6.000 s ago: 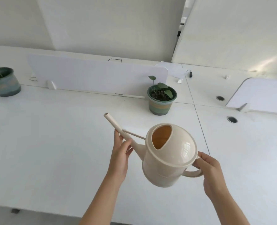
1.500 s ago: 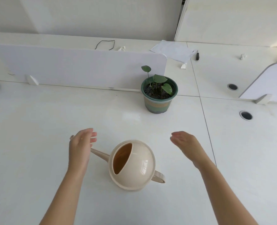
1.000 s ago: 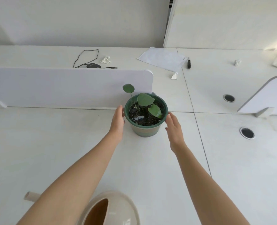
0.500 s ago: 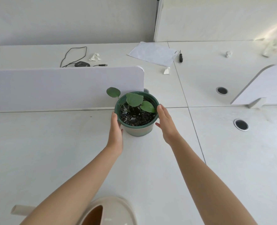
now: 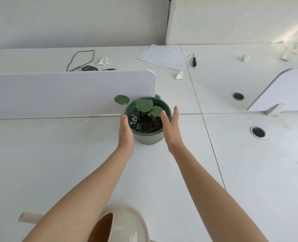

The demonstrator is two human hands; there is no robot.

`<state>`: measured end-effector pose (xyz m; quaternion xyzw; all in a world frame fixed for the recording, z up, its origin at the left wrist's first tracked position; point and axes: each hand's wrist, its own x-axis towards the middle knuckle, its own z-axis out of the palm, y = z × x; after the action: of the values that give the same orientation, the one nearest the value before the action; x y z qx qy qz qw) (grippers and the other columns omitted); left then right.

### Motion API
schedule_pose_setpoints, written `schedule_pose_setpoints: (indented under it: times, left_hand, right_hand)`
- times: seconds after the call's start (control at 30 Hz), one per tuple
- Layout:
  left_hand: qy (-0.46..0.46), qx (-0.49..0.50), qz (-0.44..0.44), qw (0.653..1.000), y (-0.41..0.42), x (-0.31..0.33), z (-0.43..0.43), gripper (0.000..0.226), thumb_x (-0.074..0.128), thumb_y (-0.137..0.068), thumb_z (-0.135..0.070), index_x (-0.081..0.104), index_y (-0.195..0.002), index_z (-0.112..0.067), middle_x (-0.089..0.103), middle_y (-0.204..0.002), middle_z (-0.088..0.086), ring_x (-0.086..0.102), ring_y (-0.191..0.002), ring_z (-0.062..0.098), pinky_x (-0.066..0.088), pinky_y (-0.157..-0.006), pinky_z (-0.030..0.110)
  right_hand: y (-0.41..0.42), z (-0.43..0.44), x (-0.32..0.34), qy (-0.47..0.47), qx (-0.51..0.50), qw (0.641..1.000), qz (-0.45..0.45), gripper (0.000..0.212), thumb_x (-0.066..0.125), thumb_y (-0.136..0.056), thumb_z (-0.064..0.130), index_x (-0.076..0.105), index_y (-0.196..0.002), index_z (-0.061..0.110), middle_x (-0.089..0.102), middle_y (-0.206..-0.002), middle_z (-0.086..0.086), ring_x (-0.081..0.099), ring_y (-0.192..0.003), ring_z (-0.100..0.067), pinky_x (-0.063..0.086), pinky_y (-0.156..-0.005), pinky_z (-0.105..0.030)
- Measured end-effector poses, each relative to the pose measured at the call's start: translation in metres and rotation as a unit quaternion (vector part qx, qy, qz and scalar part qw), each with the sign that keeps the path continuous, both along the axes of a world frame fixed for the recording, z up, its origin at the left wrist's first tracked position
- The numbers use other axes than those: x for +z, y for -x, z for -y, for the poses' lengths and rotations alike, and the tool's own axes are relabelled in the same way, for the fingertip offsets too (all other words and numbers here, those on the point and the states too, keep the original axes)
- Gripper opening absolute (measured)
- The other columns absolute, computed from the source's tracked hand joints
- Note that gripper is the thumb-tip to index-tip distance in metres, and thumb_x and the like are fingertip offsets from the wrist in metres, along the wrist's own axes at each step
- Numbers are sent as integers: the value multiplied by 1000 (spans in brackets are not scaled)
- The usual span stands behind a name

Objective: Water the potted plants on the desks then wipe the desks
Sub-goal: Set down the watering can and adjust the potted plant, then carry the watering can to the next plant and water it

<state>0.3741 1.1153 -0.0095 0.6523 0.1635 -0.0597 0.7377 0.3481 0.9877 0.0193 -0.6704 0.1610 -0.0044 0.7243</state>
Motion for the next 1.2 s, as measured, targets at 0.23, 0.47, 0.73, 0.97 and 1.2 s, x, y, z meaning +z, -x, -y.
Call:
schedule_pose_setpoints:
  times: [0.23,0.47,0.73,0.97,1.2]
  left_hand:
    - [-52,22,2,998,34,26,-27,46,27,-99,-32,31,-142,-17,37,-146,2,42,-126,19,32,-108,38]
    - [-62,114,94,987,141,68,-105,19,41,-95,-15,57,-104,-17,64,-100,5,62,-89,18,47,-75,24]
    - [25,450,87,888,249,27,-156,18,43,-79,-11,56,-70,-20,61,-62,-4,58,-52,7,42,-58,17]
    - [105,260,-24,960,250,-1,-153,39,36,-95,-23,40,-132,-11,49,-118,5,48,-106,21,38,-89,34]
    - [140,134,17,981,246,-7,-155,36,36,-96,-27,42,-132,-22,53,-116,2,49,-108,21,33,-93,36]
  right_hand:
    - [30,7,12,24,10,1000,-12,66,45,-92,33,7,-145,24,16,-155,-1,14,-142,-12,19,-110,-29]
    - [147,-9,27,135,61,988,-39,15,52,-90,23,60,-100,15,61,-100,4,54,-105,-16,40,-81,-22]
    - [257,-28,-6,163,88,979,-84,14,53,-88,19,57,-75,17,66,-84,-3,61,-87,-21,43,-67,-16]
    - [286,-39,-31,196,109,974,-40,21,45,-93,19,51,-81,35,57,-91,2,51,-87,-19,38,-64,-9]
    - [289,-48,-40,180,83,980,-18,23,40,-96,19,50,-84,37,49,-82,4,49,-85,-13,36,-68,-7]
